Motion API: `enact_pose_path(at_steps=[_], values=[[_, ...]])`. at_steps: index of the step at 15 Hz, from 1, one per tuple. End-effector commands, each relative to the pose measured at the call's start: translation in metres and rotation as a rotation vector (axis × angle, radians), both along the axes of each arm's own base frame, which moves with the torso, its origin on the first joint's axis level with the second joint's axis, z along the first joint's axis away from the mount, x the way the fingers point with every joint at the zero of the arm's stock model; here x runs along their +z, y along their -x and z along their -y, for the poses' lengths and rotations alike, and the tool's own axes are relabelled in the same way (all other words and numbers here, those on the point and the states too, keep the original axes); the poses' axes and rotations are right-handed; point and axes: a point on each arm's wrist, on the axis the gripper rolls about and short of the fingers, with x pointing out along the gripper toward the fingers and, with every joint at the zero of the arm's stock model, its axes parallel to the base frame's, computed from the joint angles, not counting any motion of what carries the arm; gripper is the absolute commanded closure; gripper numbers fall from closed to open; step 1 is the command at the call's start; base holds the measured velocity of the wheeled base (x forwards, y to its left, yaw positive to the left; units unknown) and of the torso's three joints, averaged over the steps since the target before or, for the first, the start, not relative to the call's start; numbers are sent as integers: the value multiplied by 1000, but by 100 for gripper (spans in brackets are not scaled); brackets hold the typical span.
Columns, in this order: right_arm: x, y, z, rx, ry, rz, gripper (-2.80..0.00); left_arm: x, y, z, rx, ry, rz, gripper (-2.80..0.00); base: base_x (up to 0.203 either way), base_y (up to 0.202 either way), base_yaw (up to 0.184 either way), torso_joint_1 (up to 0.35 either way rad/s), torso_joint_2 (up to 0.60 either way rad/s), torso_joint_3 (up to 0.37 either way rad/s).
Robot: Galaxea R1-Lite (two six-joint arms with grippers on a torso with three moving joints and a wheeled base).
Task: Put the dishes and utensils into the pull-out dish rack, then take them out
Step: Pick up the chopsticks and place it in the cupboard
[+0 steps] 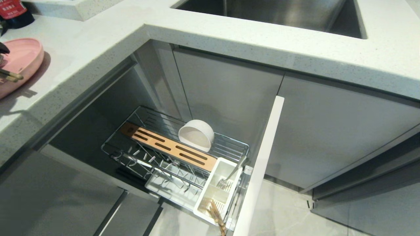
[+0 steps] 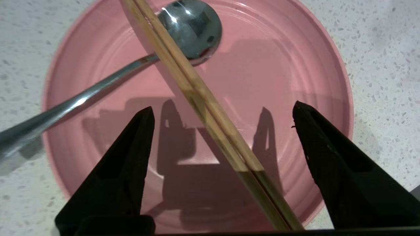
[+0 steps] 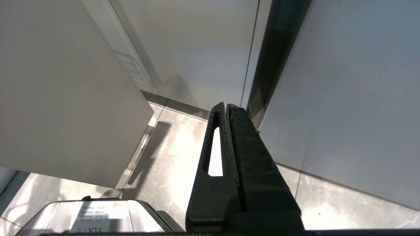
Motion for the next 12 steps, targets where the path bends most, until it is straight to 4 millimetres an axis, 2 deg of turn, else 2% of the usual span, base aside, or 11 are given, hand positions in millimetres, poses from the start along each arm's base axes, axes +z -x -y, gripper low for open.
enact_pose_path(at_steps=[1,12], values=[[0,0,0,-1,0,-1,0,-3,-5,2,-7,9,-12,-280,0,0,0,0,0,0],[0,0,0,-1,0,-1,0,-8,-19,6,-21,27,-34,-280,0,0,0,0,0,0]])
